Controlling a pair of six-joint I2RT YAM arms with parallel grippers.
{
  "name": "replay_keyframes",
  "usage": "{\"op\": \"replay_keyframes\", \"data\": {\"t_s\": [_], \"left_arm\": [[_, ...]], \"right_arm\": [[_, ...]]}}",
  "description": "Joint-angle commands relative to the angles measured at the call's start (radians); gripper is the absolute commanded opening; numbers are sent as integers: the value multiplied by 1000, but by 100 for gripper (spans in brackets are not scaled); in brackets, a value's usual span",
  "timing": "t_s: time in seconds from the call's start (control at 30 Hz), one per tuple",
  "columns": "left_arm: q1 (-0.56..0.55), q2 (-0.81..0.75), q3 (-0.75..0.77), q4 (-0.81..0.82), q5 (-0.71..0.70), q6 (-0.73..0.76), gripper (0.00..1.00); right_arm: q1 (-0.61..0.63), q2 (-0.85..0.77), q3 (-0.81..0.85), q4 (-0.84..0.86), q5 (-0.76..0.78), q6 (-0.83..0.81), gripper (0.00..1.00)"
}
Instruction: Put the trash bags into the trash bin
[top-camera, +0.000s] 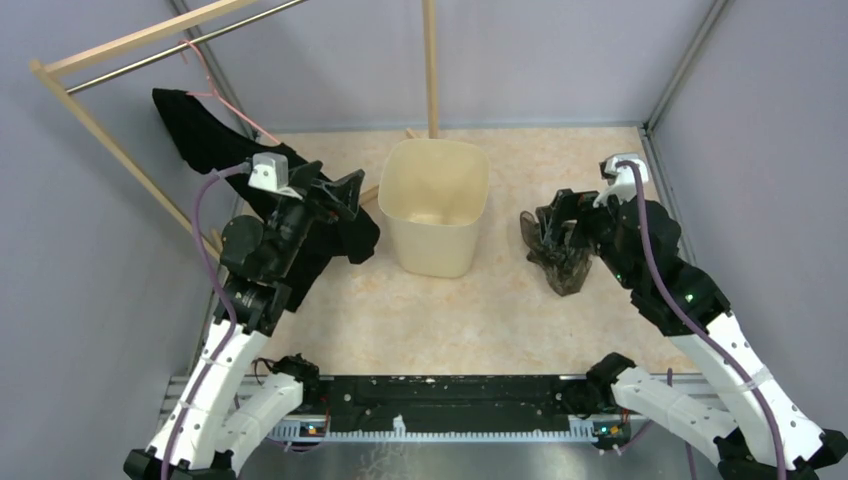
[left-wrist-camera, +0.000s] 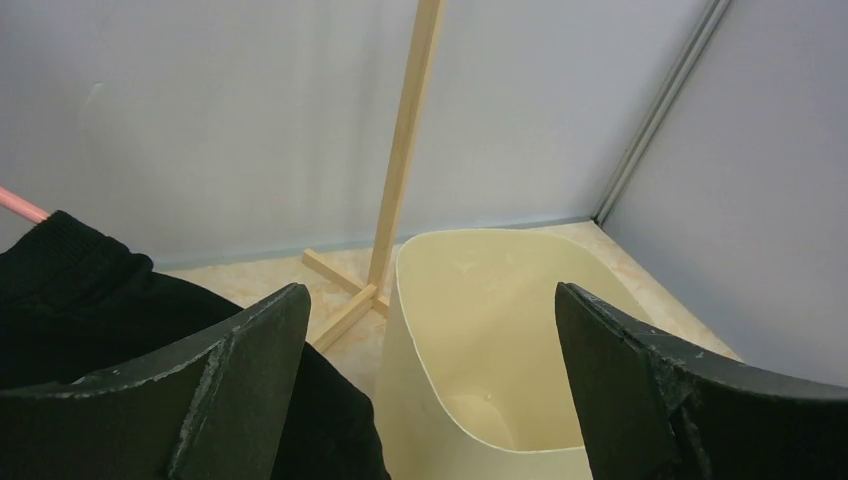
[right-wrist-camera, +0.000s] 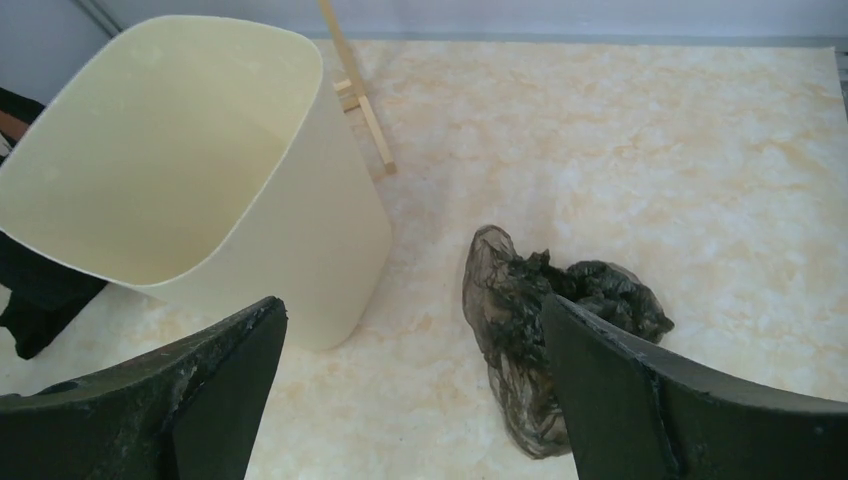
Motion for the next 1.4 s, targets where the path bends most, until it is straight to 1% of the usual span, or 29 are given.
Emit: {"op": "replay_keyframes", "data": {"t_s": [0.0, 0.1, 0.2, 0.23, 0.3, 0.4, 0.47, 0.6, 0.67, 0.77, 0.83, 0.87, 0.9, 0.97, 1.0, 1.07, 1.13, 1.17, 1.2, 1.3, 1.37], "left_arm": [[-37, 3, 32, 14, -44, 42, 98], [-71, 24, 52, -39, -89, 58, 98], [-85, 35, 83, -124, -175, 51, 98], [-85, 32, 88, -183, -207, 37, 98], [-85, 8, 77, -243, -233, 26, 98], [-85, -51, 29, -287, -249, 18, 98], [-85, -84, 22, -340, -278, -20, 98], [-85, -93, 54, -551, -374, -128, 98], [-85, -79, 52, -624, -324, -138, 98], [-85, -66, 49, -709, -239, -139, 98], [-85, -65, 56, -760, -221, -152, 98], [-85, -67, 59, -779, -213, -157, 98], [-85, -69, 63, -797, -202, -160, 98], [-84, -78, 69, -821, -163, -172, 98], [-84, -83, 66, -825, -122, -176, 98], [-84, -91, 49, -822, 11, -188, 98], [-84, -97, 10, -804, 113, -219, 98], [-83, -101, -19, -787, 160, -237, 98], [-84, -106, -46, -766, 191, -258, 98], [-85, -106, -108, -709, 273, -290, 98], [-85, -103, -132, -669, 328, -311, 98]], "right_arm": [[-6, 1, -21, -27, 82, 29, 99], [-7, 11, -34, -56, 124, 35, 99], [-5, -8, -72, -60, 170, 40, 99], [-5, -20, -88, -53, 176, 42, 99], [-5, -40, -118, -33, 174, 43, 99], [-6, -54, -139, -7, 169, 38, 99], [-7, -49, -130, -21, 203, 43, 99], [-8, -15, -108, -82, 245, 72, 99], [-14, 7, -132, -90, 281, 108, 99], [-64, 45, -201, -43, 248, 135, 99], [-179, 86, -251, 21, 106, 139, 99], [-265, 106, -278, 60, -40, 144, 99], [-344, 130, -299, 92, -139, 151, 99], [-474, 181, -324, 140, -255, 168, 99], [-484, 207, -331, 159, -284, 169, 99], [-485, 245, -349, 214, -386, 158, 99], [-475, 276, -369, 257, -468, 157, 97], [-458, 291, -370, 264, -462, 154, 97], [-424, 305, -364, 260, -418, 140, 97], [-292, 360, -313, 205, -172, 98, 96], [-224, 416, -283, 175, -62, 96, 93]]}}
